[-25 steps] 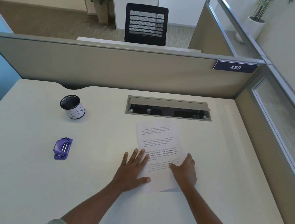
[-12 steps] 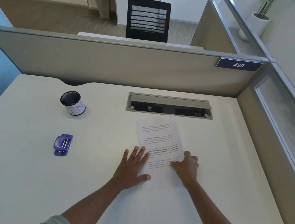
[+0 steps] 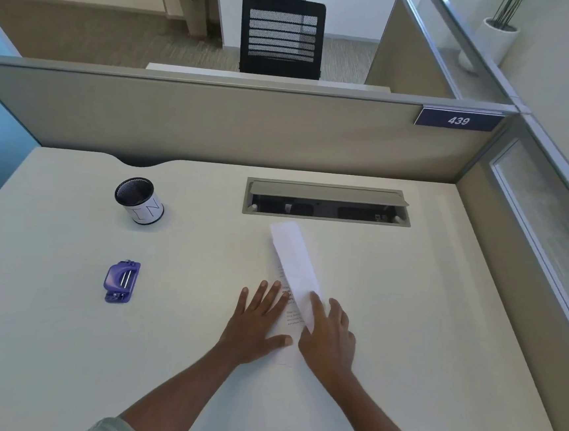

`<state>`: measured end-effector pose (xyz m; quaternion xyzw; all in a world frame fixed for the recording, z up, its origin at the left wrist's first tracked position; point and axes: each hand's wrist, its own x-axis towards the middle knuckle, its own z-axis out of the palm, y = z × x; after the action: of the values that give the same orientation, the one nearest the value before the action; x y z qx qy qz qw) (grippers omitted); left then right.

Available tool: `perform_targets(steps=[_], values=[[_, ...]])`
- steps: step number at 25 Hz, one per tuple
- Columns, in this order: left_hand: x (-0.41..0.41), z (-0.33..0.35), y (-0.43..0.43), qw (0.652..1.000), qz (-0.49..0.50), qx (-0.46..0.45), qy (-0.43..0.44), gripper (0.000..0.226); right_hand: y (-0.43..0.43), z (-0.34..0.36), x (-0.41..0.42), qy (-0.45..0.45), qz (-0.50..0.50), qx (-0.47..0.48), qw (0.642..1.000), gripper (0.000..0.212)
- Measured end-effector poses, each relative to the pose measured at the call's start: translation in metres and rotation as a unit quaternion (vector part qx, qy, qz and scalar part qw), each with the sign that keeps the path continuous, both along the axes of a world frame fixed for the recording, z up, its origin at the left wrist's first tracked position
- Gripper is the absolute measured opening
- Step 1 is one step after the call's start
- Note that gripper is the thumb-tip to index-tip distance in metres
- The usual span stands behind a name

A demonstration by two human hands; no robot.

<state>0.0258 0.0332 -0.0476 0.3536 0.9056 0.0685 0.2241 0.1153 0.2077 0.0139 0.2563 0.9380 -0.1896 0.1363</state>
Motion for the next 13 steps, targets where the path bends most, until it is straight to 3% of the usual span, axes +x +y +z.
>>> perform_targets(steps=[6, 9, 13], values=[[-0.001, 0.000, 0.000, 1.000, 0.002, 0.002, -0.008, 0.101, 0.012, 0.006, 0.005, -0.015, 0.012, -0.086, 0.996, 0.085], [0.000, 0.001, 0.000, 1.000, 0.000, -0.007, 0.001, 0.100, 0.040, 0.020, -0.019, 0.035, -0.066, -0.183, 0.980, 0.069], [0.000, 0.001, 0.000, 1.000, 0.002, -0.005, 0.004, 0.100, 0.084, 0.032, -0.056, 0.036, -0.164, -0.312, 0.935, 0.042]])
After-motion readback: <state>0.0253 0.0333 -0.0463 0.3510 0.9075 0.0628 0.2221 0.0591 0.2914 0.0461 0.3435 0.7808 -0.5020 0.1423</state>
